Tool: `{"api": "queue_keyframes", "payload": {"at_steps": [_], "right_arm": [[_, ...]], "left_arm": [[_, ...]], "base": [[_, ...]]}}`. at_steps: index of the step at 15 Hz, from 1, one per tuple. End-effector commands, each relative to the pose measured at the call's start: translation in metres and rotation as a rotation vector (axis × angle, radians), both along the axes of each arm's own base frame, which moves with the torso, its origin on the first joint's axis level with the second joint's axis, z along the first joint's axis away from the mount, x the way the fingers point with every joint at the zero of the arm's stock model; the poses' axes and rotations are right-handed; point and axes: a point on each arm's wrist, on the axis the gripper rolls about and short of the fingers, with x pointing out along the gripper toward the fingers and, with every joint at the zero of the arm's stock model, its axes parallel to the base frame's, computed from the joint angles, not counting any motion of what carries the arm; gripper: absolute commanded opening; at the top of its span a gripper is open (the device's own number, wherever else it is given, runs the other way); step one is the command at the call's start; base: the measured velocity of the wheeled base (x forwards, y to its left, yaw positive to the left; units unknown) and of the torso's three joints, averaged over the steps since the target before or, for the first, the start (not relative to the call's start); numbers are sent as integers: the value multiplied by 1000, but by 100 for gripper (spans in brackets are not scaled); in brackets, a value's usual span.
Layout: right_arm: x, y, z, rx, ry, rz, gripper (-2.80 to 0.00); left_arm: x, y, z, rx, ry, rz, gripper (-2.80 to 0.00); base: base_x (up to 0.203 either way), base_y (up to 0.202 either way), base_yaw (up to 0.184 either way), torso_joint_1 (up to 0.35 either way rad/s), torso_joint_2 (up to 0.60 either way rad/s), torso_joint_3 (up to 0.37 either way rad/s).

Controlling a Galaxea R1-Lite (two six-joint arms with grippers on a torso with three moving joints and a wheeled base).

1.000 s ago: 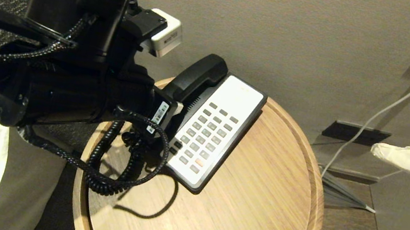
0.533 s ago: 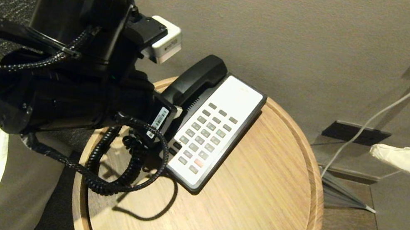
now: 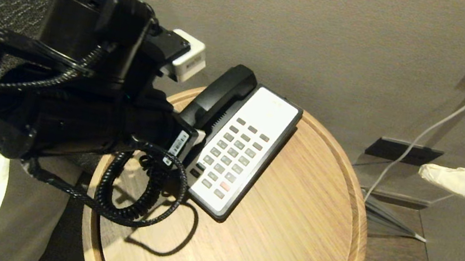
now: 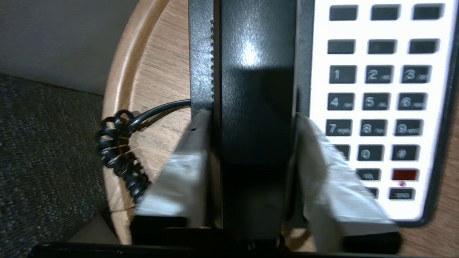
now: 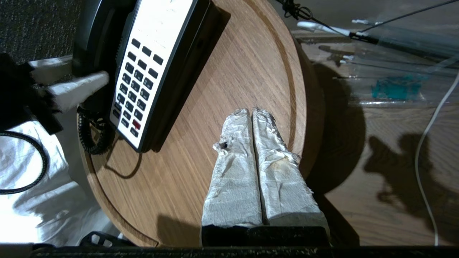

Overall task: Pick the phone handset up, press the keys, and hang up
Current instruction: Put the handset back

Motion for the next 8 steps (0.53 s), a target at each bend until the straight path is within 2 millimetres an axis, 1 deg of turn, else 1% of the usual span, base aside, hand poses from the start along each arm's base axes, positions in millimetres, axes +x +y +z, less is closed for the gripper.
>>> {"api": "queue_keyframes", "payload": {"at_steps": [1, 4, 8], "right_arm": [[0, 1, -1, -2, 3, -2, -280], [0, 0, -2, -4, 5, -2, -280], [0, 0, -7, -17, 16, -2, -280]], "left_arm": [[2, -2, 2, -10, -13, 3, 0], [2, -2, 5, -19, -23, 5, 0], [-1, 1, 24, -70, -71, 9, 0]], "base": [[0, 0, 0, 0, 0, 0], [0, 0, 0, 0, 0, 0], [0, 0, 0, 0, 0, 0]]}}
